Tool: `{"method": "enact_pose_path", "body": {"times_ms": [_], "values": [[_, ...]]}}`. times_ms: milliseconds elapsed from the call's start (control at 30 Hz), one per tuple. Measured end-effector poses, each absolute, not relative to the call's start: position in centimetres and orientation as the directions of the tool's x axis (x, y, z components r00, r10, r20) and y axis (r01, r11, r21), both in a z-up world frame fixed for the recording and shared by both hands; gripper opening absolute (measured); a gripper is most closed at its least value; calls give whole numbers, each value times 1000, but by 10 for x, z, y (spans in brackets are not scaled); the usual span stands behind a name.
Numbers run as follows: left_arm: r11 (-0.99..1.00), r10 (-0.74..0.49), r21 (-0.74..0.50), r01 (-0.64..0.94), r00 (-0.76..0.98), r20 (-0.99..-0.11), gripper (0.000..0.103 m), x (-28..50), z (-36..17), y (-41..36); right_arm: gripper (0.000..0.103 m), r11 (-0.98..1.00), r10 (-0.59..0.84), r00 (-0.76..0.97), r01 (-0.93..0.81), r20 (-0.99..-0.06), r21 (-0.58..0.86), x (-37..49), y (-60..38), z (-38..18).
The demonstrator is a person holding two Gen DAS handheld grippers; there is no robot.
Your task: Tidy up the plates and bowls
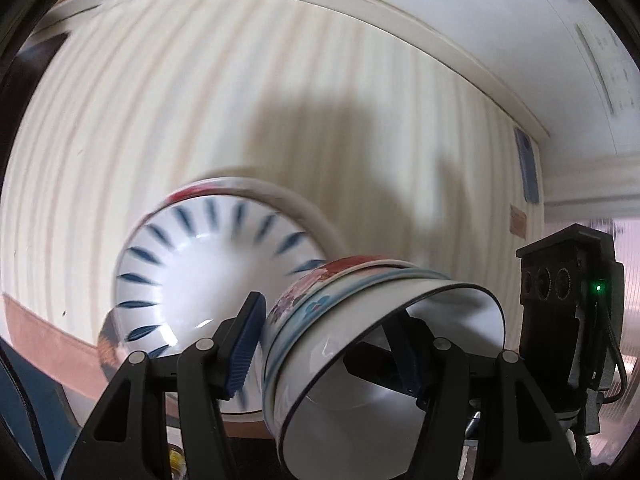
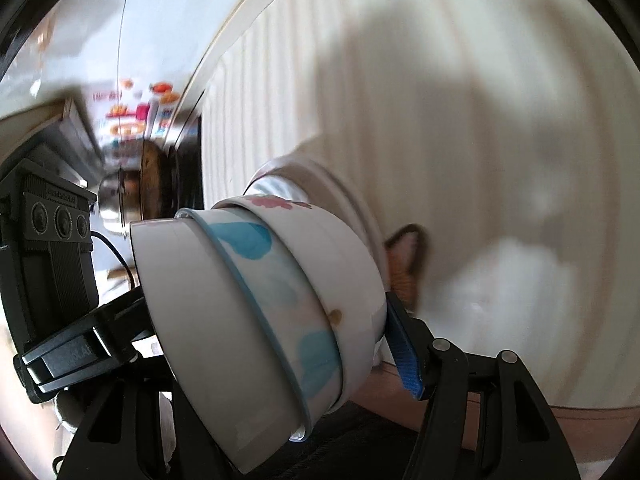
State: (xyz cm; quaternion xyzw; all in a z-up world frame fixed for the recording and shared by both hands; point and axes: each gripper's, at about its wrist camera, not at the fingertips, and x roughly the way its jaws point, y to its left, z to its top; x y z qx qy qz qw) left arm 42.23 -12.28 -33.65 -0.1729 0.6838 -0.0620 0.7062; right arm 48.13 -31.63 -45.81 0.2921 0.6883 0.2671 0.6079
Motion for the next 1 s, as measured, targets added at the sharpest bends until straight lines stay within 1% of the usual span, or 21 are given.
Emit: {"method": "enact_pose_path", "body": {"times_ms": [200, 400, 1000], "values": [[915, -314, -321, -245, 69, -947, 57, 413, -348, -84, 65, 690, 716, -170, 20, -677, 724, 491, -259, -468], [901, -317, -323, -288, 70, -946, 57, 412, -359, -62, 65, 698, 700, -211, 4, -682, 716, 497, -223, -481], [889, -330, -331, -316, 58, -942, 57, 422, -378, -49, 64, 731, 664, -222, -8, -714, 682, 507, -205, -492]]}}
